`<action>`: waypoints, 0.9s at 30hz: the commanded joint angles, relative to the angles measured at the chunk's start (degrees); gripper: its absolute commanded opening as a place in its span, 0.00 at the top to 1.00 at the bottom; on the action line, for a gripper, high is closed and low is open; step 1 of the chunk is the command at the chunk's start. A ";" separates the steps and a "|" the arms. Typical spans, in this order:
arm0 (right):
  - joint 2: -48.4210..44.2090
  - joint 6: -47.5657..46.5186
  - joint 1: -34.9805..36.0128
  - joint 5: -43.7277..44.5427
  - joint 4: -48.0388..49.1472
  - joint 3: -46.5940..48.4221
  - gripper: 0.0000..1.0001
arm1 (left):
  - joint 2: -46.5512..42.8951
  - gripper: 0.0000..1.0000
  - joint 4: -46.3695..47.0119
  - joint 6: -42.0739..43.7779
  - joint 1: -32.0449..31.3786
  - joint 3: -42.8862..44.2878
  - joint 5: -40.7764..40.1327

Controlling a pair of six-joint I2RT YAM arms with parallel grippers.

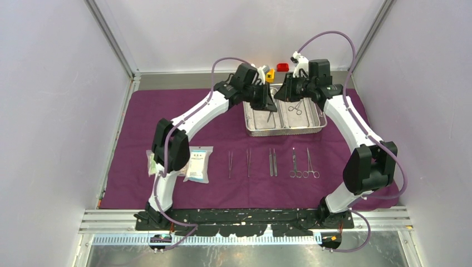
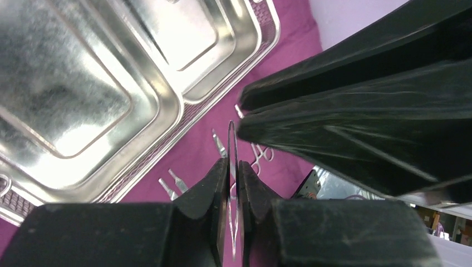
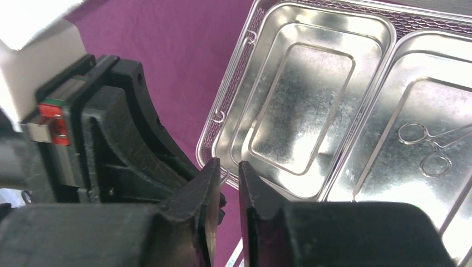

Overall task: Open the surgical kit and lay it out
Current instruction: Place the medical item in the surgical kit.

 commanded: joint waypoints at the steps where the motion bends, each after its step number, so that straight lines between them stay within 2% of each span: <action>1: -1.17 -2.42 0.29 0.91 -3.09 4.42 0.73 | -5.62 0.88 0.21 -0.40 -0.80 -4.12 -3.31; 4: -2.46 -2.99 0.26 1.28 -3.78 4.75 0.64 | -8.70 0.89 0.67 -1.55 -1.56 -9.65 -5.94; 6: -3.38 -3.63 0.26 1.78 -4.93 5.20 0.61 | -10.96 0.89 0.79 -1.99 -2.29 -13.83 -8.46; 12: -4.90 -7.33 0.21 5.40 -9.35 6.03 0.60 | -17.64 0.90 -1.34 -2.95 -7.57 -26.04 -20.88; 16: -7.22 -9.99 0.16 9.34 -10.31 3.03 0.60 | -20.66 0.92 -2.75 -4.53 -12.42 -32.76 -30.08; 22: -14.68 -14.18 -1.14 13.30 -7.31 -7.40 0.60 | -25.38 0.93 -0.35 -6.94 -12.67 -42.03 -35.22; 27: -19.03 -15.37 -2.44 13.65 -5.48 -13.03 0.60 | -26.93 0.93 4.86 -9.49 -10.06 -48.90 -33.44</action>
